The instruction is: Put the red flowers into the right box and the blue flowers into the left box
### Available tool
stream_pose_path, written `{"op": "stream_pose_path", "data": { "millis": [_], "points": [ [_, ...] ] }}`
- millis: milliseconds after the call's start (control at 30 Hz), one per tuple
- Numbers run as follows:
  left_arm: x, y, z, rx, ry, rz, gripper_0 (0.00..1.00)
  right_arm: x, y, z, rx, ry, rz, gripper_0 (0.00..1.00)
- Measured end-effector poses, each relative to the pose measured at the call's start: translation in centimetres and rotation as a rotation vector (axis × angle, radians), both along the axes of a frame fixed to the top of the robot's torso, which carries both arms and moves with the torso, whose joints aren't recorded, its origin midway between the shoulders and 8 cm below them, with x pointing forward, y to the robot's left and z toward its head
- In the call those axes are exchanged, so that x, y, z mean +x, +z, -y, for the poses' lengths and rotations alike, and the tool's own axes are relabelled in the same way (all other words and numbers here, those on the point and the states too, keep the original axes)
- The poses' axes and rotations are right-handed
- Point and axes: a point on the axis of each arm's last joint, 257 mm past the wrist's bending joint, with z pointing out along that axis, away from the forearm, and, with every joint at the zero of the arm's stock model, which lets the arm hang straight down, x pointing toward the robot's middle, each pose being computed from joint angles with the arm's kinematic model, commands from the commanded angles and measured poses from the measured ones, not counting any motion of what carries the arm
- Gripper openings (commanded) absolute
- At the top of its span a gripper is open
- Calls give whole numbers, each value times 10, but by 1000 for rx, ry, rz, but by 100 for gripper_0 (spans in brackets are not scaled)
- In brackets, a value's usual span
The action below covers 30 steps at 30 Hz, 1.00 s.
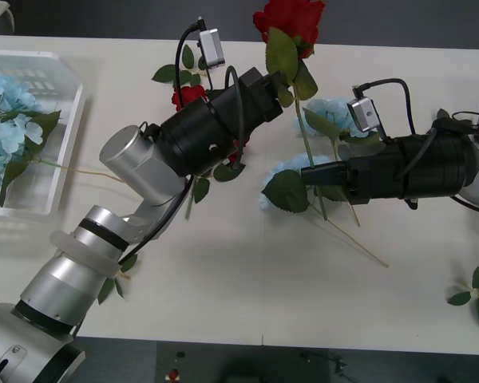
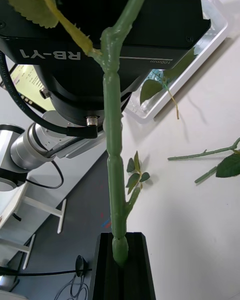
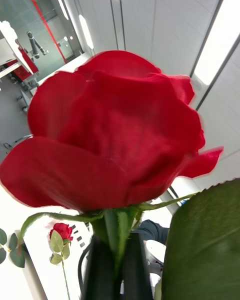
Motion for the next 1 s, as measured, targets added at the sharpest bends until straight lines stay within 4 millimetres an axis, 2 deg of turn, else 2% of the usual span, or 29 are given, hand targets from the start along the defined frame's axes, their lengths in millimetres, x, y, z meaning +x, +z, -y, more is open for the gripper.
{"op": "stream_pose_path", "data": {
  "millis": [33, 67, 100, 300, 467, 600, 733, 833, 900, 1000],
  "points": [
    [0, 0, 0, 0, 0, 0, 83, 0, 0, 0, 0, 0, 0, 0],
    [0, 0, -1, 1, 1, 0, 96, 0, 0, 0, 0, 0, 0, 0],
    [1, -1, -1, 4, 2, 1, 100, 0, 0, 0, 0, 0, 0, 0],
    [7, -9, -19, 54, 21, 17, 100, 0, 1, 0, 5, -1, -2, 0],
    [1, -21, -46, 140, -9, 71, 100, 3, 10, 1, 25, -10, -1, 0],
    [-5, -34, -78, 239, -35, 115, 100, 25, 32, 19, 21, -74, 59, 0],
    [-6, -50, -118, 353, -34, 137, 100, 51, 50, 70, -99, -163, 174, 0],
    [-5, -70, -147, 485, -24, 161, 100, 67, 51, 129, -283, -246, 222, 0],
    [-1, -80, -165, 568, -3, 174, 100, 73, 48, 171, -385, -338, 128, 0],
    [6, -97, -189, 694, 28, 195, 100, 76, 31, 245, -547, -530, -66, 0]
  ]
}}
